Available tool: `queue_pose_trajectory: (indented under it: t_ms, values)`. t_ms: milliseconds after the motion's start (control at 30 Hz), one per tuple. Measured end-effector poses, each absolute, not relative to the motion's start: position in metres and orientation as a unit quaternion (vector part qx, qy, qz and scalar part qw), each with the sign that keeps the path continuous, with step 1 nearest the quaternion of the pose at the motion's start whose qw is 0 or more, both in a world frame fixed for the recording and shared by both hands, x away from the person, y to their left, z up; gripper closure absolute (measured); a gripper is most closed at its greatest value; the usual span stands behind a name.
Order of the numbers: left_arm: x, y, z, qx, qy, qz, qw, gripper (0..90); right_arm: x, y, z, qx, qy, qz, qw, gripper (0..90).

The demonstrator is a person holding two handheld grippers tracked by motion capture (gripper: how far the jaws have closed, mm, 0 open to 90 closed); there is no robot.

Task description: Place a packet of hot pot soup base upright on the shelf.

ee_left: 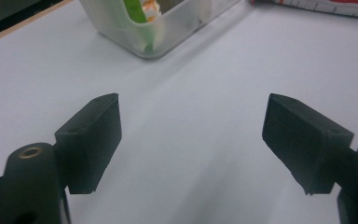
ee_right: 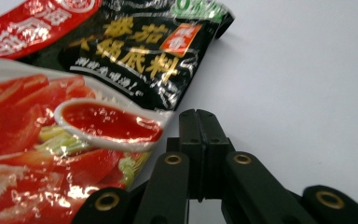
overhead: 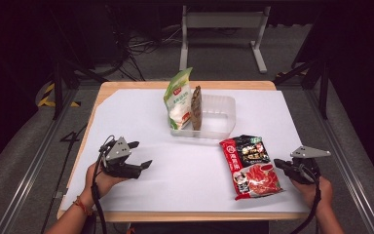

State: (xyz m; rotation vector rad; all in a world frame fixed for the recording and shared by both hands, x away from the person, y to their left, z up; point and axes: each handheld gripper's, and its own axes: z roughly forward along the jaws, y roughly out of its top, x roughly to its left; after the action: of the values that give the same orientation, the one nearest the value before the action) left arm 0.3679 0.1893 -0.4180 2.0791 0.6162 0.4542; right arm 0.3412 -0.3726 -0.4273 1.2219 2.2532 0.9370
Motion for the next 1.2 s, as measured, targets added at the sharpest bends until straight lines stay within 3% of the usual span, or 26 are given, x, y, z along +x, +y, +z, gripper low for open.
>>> queue_pose_trajectory:
  t_ms: [633, 1200]
  values:
    - [0.369, 0.183, -0.425, 0.846, 0.243, 0.162, 0.446, 20.7, 0.335, -0.372, -0.423, 0.367, 0.856, 0.347, 0.113, 90.0]
    - [0.370, 0.182, -0.426, 0.848, 0.243, 0.155, 0.444, 20.6, 0.324, -0.326, -0.422, 0.249, 0.895, 0.370, 0.032, 90.0]
